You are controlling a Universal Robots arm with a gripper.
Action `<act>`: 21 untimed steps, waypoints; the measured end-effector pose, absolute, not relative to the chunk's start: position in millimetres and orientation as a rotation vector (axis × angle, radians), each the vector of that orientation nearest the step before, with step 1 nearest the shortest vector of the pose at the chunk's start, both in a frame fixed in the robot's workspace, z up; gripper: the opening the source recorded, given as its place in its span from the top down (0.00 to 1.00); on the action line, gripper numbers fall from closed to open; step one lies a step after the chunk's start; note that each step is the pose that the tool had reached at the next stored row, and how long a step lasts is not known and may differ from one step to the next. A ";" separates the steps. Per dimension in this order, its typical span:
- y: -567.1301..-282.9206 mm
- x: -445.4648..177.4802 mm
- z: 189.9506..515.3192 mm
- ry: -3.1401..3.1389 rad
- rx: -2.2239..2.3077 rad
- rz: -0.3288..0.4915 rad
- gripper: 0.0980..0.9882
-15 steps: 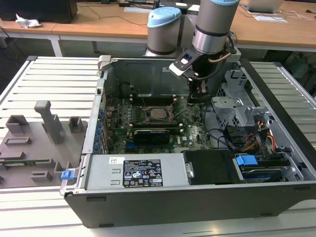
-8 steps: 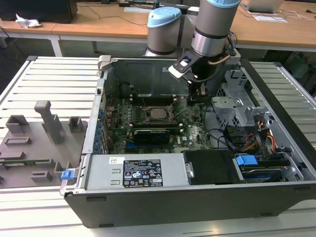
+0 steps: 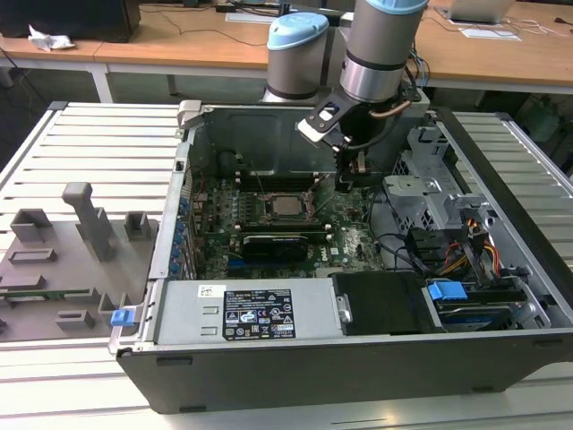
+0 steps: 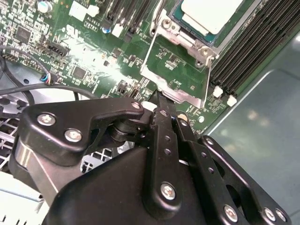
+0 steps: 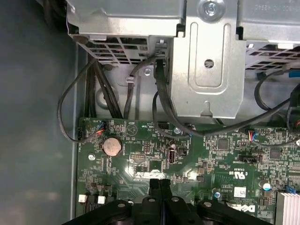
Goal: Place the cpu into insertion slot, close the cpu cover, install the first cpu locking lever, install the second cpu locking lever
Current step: 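Close the cpu cover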
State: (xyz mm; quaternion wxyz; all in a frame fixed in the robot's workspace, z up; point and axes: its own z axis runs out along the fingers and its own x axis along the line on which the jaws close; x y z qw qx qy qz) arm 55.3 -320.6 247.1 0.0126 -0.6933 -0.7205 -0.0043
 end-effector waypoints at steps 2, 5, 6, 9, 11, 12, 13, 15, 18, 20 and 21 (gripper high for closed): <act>-320.6 52.3 247.1 -2.245 -2.161 -0.013 0.99; -320.7 47.8 247.0 -2.245 -2.161 -0.013 0.99; -320.6 46.3 247.0 -2.245 -2.161 -0.013 0.99; -320.7 42.9 247.0 -2.245 -2.161 -0.013 0.99; -320.6 41.1 247.0 -2.245 -2.161 -0.013 0.99; -320.7 40.0 247.0 -2.245 -2.161 -0.013 0.99; -320.7 38.6 247.0 -2.245 -2.161 -0.013 0.99; -320.6 36.5 247.0 -2.245 -2.161 -0.013 0.99; -320.7 33.3 247.0 -2.245 -2.161 -0.013 0.99; -320.7 31.7 246.9 -2.245 -2.161 -0.014 0.99; -320.7 31.0 246.9 -2.245 -2.161 -0.014 0.99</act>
